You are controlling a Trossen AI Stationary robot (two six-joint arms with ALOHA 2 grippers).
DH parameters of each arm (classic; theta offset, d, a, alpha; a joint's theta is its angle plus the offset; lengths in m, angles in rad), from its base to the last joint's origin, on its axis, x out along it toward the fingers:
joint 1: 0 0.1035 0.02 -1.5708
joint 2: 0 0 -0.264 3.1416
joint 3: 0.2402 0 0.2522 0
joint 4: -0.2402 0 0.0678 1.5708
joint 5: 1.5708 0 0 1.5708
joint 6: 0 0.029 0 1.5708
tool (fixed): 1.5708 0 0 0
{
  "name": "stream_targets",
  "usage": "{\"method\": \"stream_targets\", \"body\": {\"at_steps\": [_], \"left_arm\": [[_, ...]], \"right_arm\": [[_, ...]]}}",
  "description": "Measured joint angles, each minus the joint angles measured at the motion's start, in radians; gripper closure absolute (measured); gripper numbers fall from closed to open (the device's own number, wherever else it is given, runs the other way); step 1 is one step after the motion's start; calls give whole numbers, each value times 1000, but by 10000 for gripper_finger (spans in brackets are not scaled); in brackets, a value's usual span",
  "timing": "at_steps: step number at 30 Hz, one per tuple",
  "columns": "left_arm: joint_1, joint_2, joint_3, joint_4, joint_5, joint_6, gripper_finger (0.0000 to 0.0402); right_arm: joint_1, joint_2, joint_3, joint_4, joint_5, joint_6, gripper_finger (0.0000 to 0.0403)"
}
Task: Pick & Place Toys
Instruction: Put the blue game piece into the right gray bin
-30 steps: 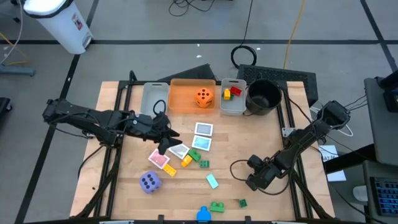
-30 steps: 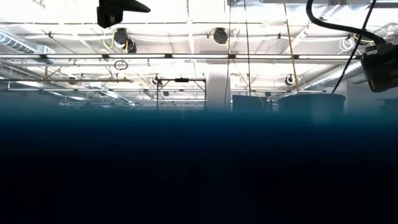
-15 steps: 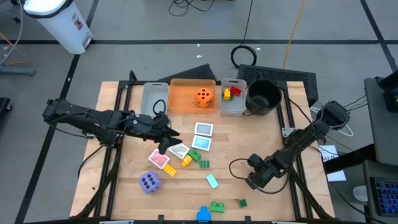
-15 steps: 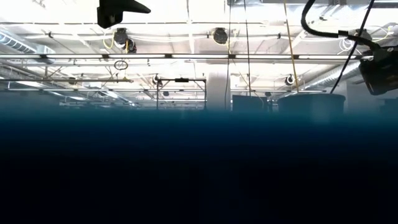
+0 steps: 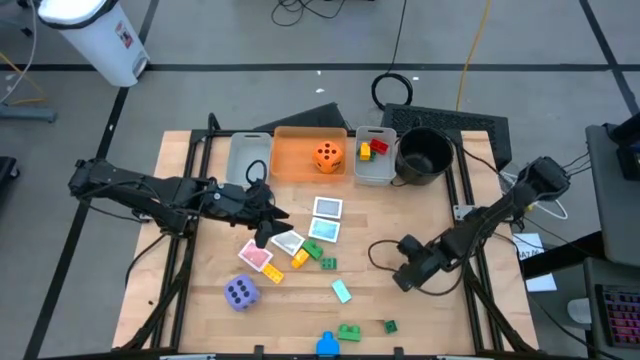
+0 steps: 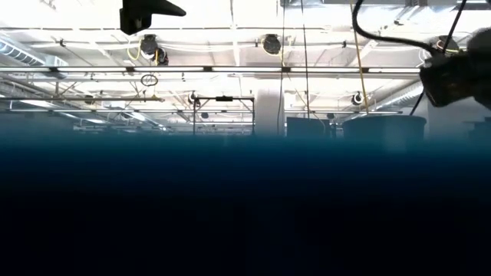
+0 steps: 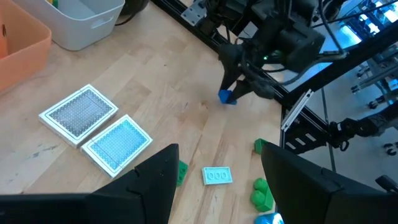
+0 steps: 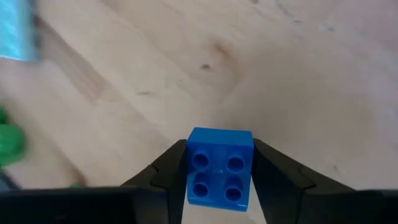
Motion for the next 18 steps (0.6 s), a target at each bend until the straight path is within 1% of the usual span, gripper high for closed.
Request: {"method": "stream_targets", "body": {"at_steps": [7, 16, 18], "left_arm": [[-1, 0, 0, 0, 0, 2, 165], [0, 0, 0, 2, -1, 12, 165], [0, 0, 0, 2, -3, 13, 165]], "right_arm": [[-101, -112, 1, 133, 75, -104, 270], [-308, -233, 3, 366, 73, -357, 272], [-366, -255, 3, 412, 56, -403, 272]]}}
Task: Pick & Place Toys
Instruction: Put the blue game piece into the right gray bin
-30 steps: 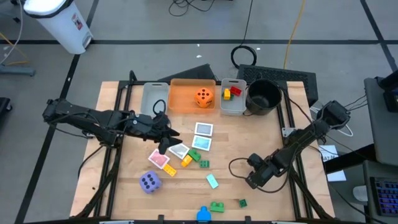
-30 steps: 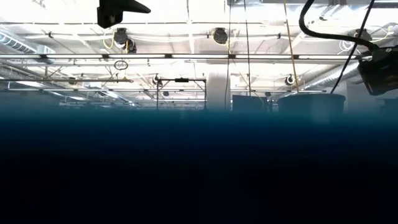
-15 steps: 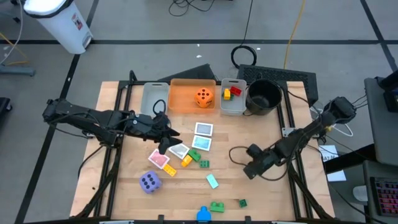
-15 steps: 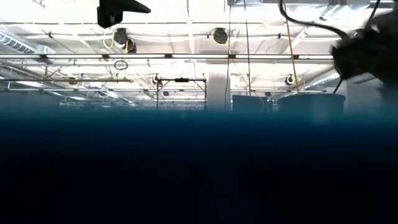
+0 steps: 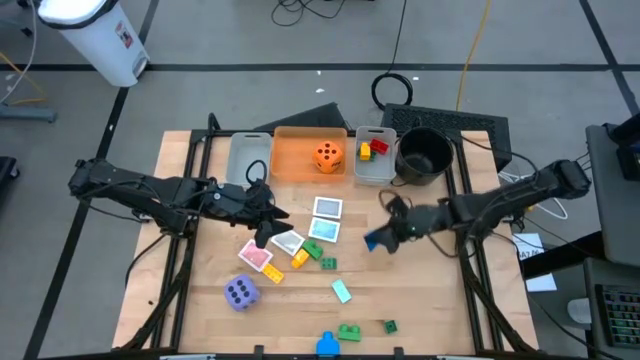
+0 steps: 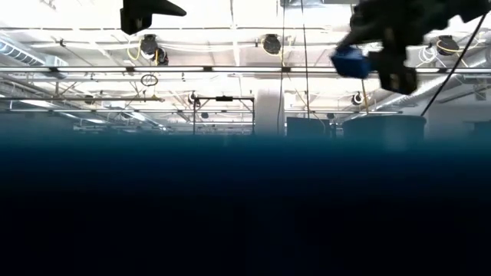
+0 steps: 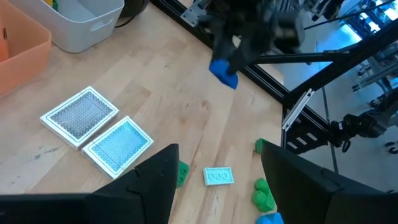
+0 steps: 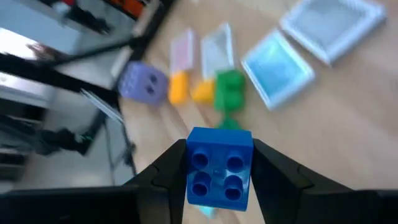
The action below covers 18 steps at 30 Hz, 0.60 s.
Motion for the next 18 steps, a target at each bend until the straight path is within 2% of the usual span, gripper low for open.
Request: {"method": "stream_targets", "body": {"at_steps": [5, 9, 13, 18], "left_arm": [[2, 0, 0, 2, -4, 1, 165], [6, 0, 0, 9, -5, 22, 165], [27, 0, 0, 10, -3, 36, 165], [73, 0, 0, 11, 41, 83, 165]], "right_arm": [[-160, -32, 11, 84, -89, -96, 272], [-287, -27, 116, 51, -148, -226, 273], [-419, 18, 302, -156, -165, -337, 273], [-562, 137, 594, -455, -166, -530, 273]]}}
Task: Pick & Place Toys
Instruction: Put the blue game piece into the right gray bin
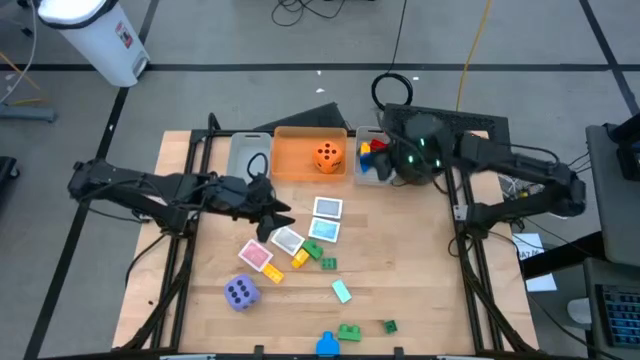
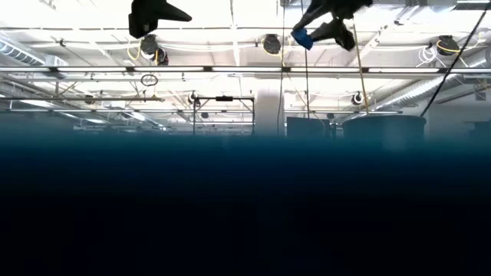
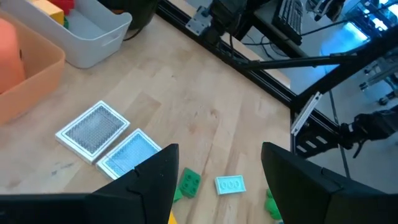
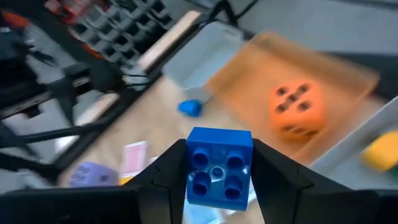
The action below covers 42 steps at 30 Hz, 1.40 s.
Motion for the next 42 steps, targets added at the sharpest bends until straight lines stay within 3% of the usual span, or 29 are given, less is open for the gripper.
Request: {"method": "stream_targets", "body": {"at_steps": [9, 15, 24, 27, 42], "left_arm": [[124, -4, 0, 4, 207, 128, 165], [218, -10, 0, 6, 371, 221, 165], [320, -10, 0, 6, 575, 278, 165], [338, -10, 0, 11, 577, 294, 165], [451, -10, 0, 86, 566, 273, 165]], "right_arm": [[-165, 341, 525, -384, -4, -287, 273], [-243, 555, 751, -572, -51, -391, 273], [-308, 738, 784, -743, 0, -487, 273], [-319, 784, 784, -782, 57, -561, 273], [-398, 882, 726, -707, 86, -872, 273]]}}
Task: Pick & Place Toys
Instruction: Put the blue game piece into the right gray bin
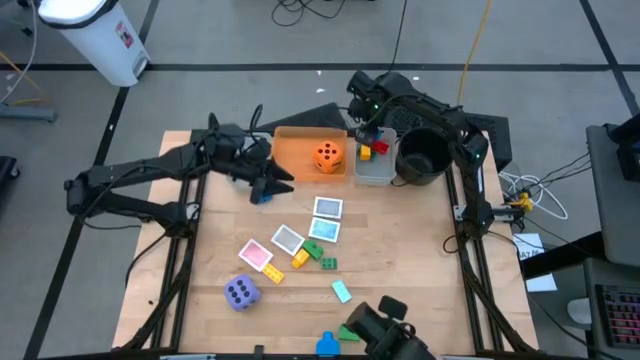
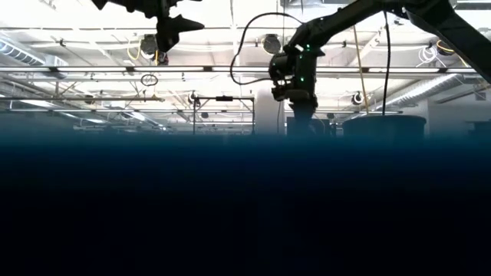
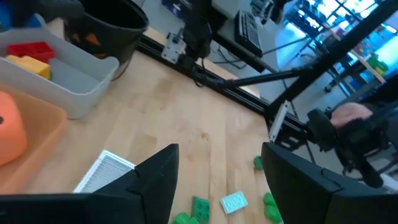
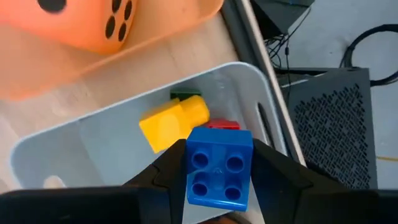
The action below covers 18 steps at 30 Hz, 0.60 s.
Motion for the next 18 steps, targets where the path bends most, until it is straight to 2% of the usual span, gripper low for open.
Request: {"method": "stream_targets", "body": {"at_steps": [10, 18], "left_arm": [[43, 0, 0, 0, 0, -3, 165], [51, 0, 0, 0, 0, -15, 165]], "right_arm": [[22, -4, -167, 75, -7, -66, 273], [40, -14, -190, 72, -35, -71, 273]]}}
